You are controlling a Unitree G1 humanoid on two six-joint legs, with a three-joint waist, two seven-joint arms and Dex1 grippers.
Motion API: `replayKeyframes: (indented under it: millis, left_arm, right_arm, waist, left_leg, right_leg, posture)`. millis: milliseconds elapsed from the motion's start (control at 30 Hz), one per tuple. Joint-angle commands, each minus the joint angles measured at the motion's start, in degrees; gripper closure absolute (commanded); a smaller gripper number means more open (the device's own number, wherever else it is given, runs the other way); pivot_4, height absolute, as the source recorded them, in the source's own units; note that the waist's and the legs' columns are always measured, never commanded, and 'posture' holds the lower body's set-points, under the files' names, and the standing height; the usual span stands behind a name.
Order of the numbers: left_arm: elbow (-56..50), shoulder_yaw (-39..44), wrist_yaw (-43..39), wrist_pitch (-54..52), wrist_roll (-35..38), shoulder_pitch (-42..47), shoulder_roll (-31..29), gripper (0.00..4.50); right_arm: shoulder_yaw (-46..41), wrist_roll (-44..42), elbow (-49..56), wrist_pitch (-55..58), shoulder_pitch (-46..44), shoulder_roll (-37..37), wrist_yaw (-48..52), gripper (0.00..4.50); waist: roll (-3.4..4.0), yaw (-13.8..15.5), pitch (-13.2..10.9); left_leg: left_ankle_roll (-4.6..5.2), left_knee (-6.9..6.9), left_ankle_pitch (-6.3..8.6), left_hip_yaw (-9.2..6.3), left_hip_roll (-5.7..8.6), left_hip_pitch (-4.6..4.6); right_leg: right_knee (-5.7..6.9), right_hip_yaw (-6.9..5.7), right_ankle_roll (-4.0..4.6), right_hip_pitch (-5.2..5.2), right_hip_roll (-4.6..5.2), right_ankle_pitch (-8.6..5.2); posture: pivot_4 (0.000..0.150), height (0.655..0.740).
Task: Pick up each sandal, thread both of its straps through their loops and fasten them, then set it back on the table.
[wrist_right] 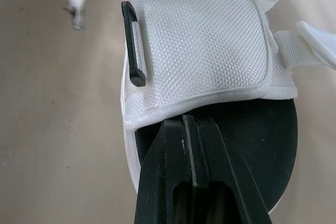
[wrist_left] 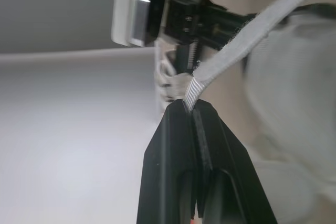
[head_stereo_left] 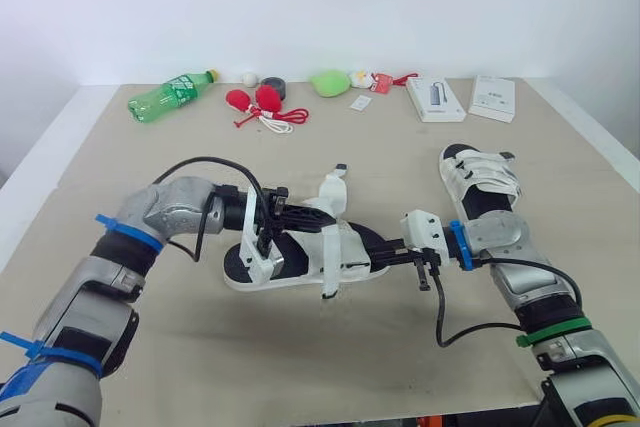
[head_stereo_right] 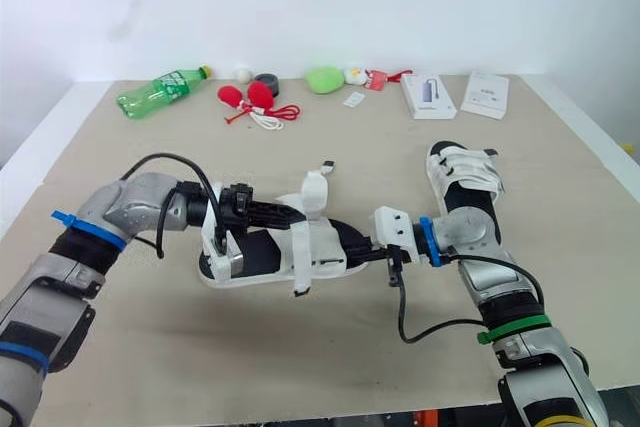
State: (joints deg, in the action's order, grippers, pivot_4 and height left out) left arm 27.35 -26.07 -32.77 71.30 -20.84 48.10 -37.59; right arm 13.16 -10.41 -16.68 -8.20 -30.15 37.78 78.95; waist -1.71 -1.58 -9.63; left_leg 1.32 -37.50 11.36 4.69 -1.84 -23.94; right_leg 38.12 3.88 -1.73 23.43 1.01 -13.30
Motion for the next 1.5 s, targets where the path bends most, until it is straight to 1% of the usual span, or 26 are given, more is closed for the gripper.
replayKeyframes:
  millis: [33, 67, 100, 133, 167, 200, 267, 300, 333, 367, 400, 500, 567, 600, 667, 767, 800, 867, 900, 967, 1000, 1067, 1167, 1400, 1500]
  left_arm:
    - [-4.71, -3.54, -6.37, -4.93, 11.98, -1.04, -3.03, 3.12]
    - [-6.03, -4.58, -8.86, -7.15, 15.07, -1.63, -3.84, 2.70]
    - [-7.83, -5.49, -11.89, -10.47, 19.18, -2.39, -4.59, 2.15]
    - [-10.14, -6.03, -15.26, -14.97, 24.01, -3.25, -5.25, 1.89]
    - [-12.34, -5.73, -17.73, -19.58, 28.49, -3.92, -5.61, 1.52]
    - [-14.61, -5.22, -20.68, -25.19, 33.11, -4.56, -5.98, 1.52]
    - [-19.41, -3.28, -26.48, -40.52, 42.71, -5.87, -7.40, 1.52]
    - [-22.08, -2.30, -29.41, -50.25, 48.01, -6.46, -9.01, 1.52]
    - [-24.04, -1.41, -31.26, -57.03, 51.29, -6.85, -10.02, 1.52]
    - [-25.55, -0.07, -32.36, -62.18, 54.03, -7.01, -10.72, 1.52]
    - [-27.54, 1.70, -32.91, -73.74, 60.80, -6.53, -12.42, 1.52]
    - [-31.07, 5.73, -33.50, -97.78, 74.50, -5.98, -16.04, 1.52]
    - [-33.61, 9.12, -32.84, -109.15, 82.80, -8.37, -17.98, 1.52]
    - [-35.32, 10.40, -32.85, -113.46, 85.54, -10.02, -18.86, 1.52]
    - [-39.38, 11.92, -32.38, -116.41, 85.51, -13.61, -19.21, 1.52]
    - [-46.20, 13.04, -31.76, -116.00, 82.27, -21.12, -18.56, 1.52]
    - [-47.91, 12.62, -30.64, -112.75, 78.06, -23.71, -17.39, 1.52]
    - [-49.89, 12.08, -29.60, -108.87, 72.10, -26.94, -15.62, 1.52]
    - [-50.18, 11.04, -28.01, -105.50, 67.38, -28.54, -13.81, 1.52]
    - [-50.45, 9.20, -25.77, -100.86, 61.03, -31.42, -10.42, 1.52]
    - [-50.57, 8.71, -24.70, -98.94, 58.35, -32.38, -8.80, 1.52]
    - [-50.51, 8.59, -22.54, -97.81, 55.58, -33.04, -5.50, 1.52]
    - [-50.50, 8.25, -22.38, -98.06, 53.58, -33.15, -3.42, 1.52]
    - [-50.48, 7.33, -26.71, -101.64, 54.52, -31.96, -2.09, 1.52]
    - [-46.86, 7.09, -27.03, -99.58, 51.41, -29.53, 0.10, 1.52]
  right_arm:
    - [0.78, 1.61, -1.88, -0.11, -0.48, -0.04, 0.63, 4.50]
    - [0.85, 1.65, -2.10, -0.19, -0.64, -0.11, 0.68, 4.50]
    - [0.89, 1.66, -2.33, -0.25, -0.82, -0.20, 0.76, 4.50]
    - [0.93, 1.68, -2.52, -0.30, -0.98, -0.28, 0.82, 4.50]
    - [0.99, 1.70, -2.65, -0.34, -1.10, -0.36, 0.90, 4.50]
    - [1.02, 1.69, -2.78, -0.40, -1.20, -0.40, 0.99, 4.50]
    - [1.04, 1.64, -2.85, -0.40, -1.29, -0.40, 1.21, 4.50]
    - [1.05, 1.64, -2.90, -0.42, -1.34, -0.39, 1.29, 4.50]
    - [1.04, 1.62, -2.96, -0.46, -1.38, -0.36, 1.36, 4.50]
    - [1.02, 1.63, -2.99, -0.48, -1.37, -0.32, 1.41, 4.50]
    - [0.97, 1.64, -3.10, -0.52, -1.41, -0.26, 1.48, 4.50]
    - [0.83, 1.62, -3.26, -0.40, -1.48, -0.14, 1.57, 4.50]
    - [0.74, 1.54, -3.41, -0.02, -1.74, -0.33, 1.39, 4.50]
    - [0.69, 1.52, -3.48, 0.28, -1.95, -0.51, 1.19, 4.50]
    - [0.65, 1.50, -3.53, 0.68, -2.23, -0.84, 0.96, 4.50]
    - [0.85, 1.64, -3.27, 1.03, -2.24, -1.18, 0.84, 4.50]
    - [0.91, 1.69, -3.23, 1.13, -2.19, -1.25, 0.83, 4.50]
    - [0.99, 1.76, -3.04, 1.30, -2.02, -1.26, 0.82, 4.50]
    - [1.05, 1.81, -2.98, 1.37, -1.93, -1.27, 0.80, 4.50]
    - [1.14, 1.86, -2.63, 1.68, -1.66, -1.29, 0.65, 4.50]
    - [1.14, 1.85, -2.31, 1.87, -1.48, -1.28, 0.58, 4.50]
    - [1.09, 1.80, -1.71, 2.27, -1.14, -1.20, 0.51, 4.50]
    - [1.00, 1.82, -1.14, 2.62, -0.79, -0.98, 0.47, 4.50]
    - [0.80, 2.10, -1.24, 2.78, -1.24, -0.65, 0.47, 4.50]
    - [0.84, 2.29, -1.41, 2.65, -1.58, -0.67, 0.37, 4.50]
  waist:
    - [0.00, 0.04, 0.00]
    - [0.00, 0.07, 0.00]
    - [0.00, 0.07, 0.00]
    - [0.00, 0.05, 0.00]
    - [0.00, 0.02, 0.00]
    - [0.00, 0.02, 0.00]
    - [-0.01, -0.01, -0.01]
    - [-0.01, -0.01, -0.01]
    - [-0.01, -0.06, -0.01]
    - [0.00, -0.20, -0.01]
    - [0.00, -0.27, -0.01]
    - [-0.02, -0.45, -0.02]
    - [-0.02, -0.50, -0.03]
    - [-0.02, -0.57, -0.03]
    - [-0.02, -0.65, -0.03]
    - [-0.02, -0.63, -0.03]
    - [-0.02, -0.62, -0.03]
    - [-0.05, -0.50, -0.04]
    - [-0.06, -0.46, -0.04]
    - [0.00, -0.41, -0.01]
    - [0.00, -0.42, 0.00]
    - [-0.12, -0.42, -0.02]
    - [-0.15, -0.43, 0.00]
    - [-0.16, -0.45, -0.01]
    - [-0.17, -0.41, -0.01]
  left_leg:
    - [0.00, 0.00, 0.00, -0.01, 0.00, 0.01]
    - [0.00, 0.00, 0.00, -0.01, 0.00, 0.01]
    - [0.00, 0.00, 0.00, -0.01, 0.00, 0.03]
    - [-0.01, 0.00, 0.00, 0.00, 0.00, 0.04]
    - [-0.01, 0.00, -0.01, 0.02, 0.00, 0.04]
    - [-0.01, 0.00, -0.01, 0.06, 0.00, 0.05]
    - [-0.01, -0.01, -0.01, 0.05, 0.00, 0.05]
    - [-0.02, -0.02, -0.02, 0.04, -0.04, 0.05]
    - [-0.03, -0.02, -0.02, 0.03, -0.04, 0.06]
    - [-0.03, -0.02, -0.02, 0.02, -0.06, 0.07]
    - [-0.03, -0.02, -0.02, -0.01, -0.09, 0.07]
    - [-0.04, -0.02, -0.03, -0.15, -0.12, 0.05]
    - [-0.04, -0.01, -0.02, -0.20, -0.13, 0.04]
    - [-0.04, 0.00, -0.02, -0.21, -0.13, 0.05]
    - [-0.05, 0.05, -0.01, -0.22, -0.12, 0.07]
    - [-0.09, 0.06, -0.02, -0.25, -0.12, 0.08]
    - [-0.11, 0.06, -0.02, -0.24, -0.12, 0.09]
    - [-0.16, 0.07, -0.04, -0.23, -0.11, 0.13]
    - [-0.24, 0.07, -0.09, -0.25, -0.12, 0.13]
    - [-0.34, 0.11, -0.14, -0.28, -0.11, 0.14]
    - [-0.34, 0.15, -0.14, -0.22, -0.05, 0.24]
    - [-0.35, 0.21, -0.14, -0.18, -0.01, 0.26]
    - [-0.34, 0.22, -0.14, -0.21, -0.02, 0.22]
    - [-0.34, 0.37, -0.14, -0.20, -0.01, 0.23]
    - [-0.34, 0.39, -0.14, -0.21, 0.02, 0.23]
  right_leg:
    - [0.00, -0.01, 0.01, -0.01, 0.00, -0.01]
    - [0.00, -0.01, 0.05, -0.01, -0.01, -0.03]
    - [0.00, -0.01, 0.20, -0.03, -0.01, -0.12]
    - [0.00, -0.01, 0.27, -0.03, -0.02, -0.17]
    - [0.00, 0.00, 0.27, -0.03, -0.02, -0.17]
    - [0.01, 0.03, 0.27, -0.03, -0.10, -0.17]
    - [0.01, 0.03, 0.15, -0.02, -0.17, -0.24]
    - [0.04, 0.03, -0.02, -0.01, -0.25, -0.35]
    - [0.04, 0.02, -0.02, -0.02, -0.26, -0.36]
    - [0.05, 0.03, -0.01, -0.01, -0.33, -0.36]
    - [0.06, 0.01, 0.01, -0.01, -0.38, -0.38]
    - [0.07, -0.11, 0.06, -0.02, -0.44, -0.44]
    - [0.07, -0.15, 0.05, -0.02, -0.46, -0.48]
    - [0.07, -0.15, 0.03, -0.02, -0.47, -0.50]
    - [0.07, -0.16, 0.06, -0.03, -0.44, -0.56]
    - [0.06, -0.16, 0.13, -0.04, -0.44, -0.57]
    - [0.07, -0.14, 0.15, -0.04, -0.42, -0.57]
    - [0.06, -0.14, 0.20, -0.06, -0.36, -0.55]
    - [0.06, -0.14, 0.24, -0.06, -0.22, -0.52]
    - [0.03, -0.16, 0.30, -0.04, -0.14, -0.47]
    - [0.03, -0.15, 0.29, -0.10, -0.04, -0.48]
    - [0.02, -0.06, 0.29, -0.10, 0.02, -0.48]
    - [0.02, -0.05, 0.29, -0.05, 0.04, -0.48]
    - [0.01, -0.16, 0.30, -0.03, 0.03, -0.55]
    - [0.00, -0.18, 0.29, -0.04, 0.04, -0.55]
  posture:
    - [0.150, 0.7400]
    - [0.150, 0.7400]
    - [0.150, 0.7400]
    - [0.150, 0.7400]
    - [0.150, 0.7400]
    - [0.150, 0.7400]
    - [0.150, 0.7400]
    - [0.150, 0.7400]
    - [0.150, 0.7400]
    - [0.150, 0.7400]
    - [0.150, 0.7400]
    - [0.150, 0.7400]
    - [0.150, 0.7400]
    - [0.150, 0.7400]
    - [0.150, 0.7400]
    - [0.150, 0.7400]
    - [0.150, 0.7400]
    - [0.150, 0.7400]
    - [0.150, 0.7400]
    - [0.150, 0.7400]
    - [0.150, 0.7400]
    - [0.150, 0.7400]
    - [0.150, 0.7400]
    - [0.150, 0.7400]
    - [0.150, 0.7400]
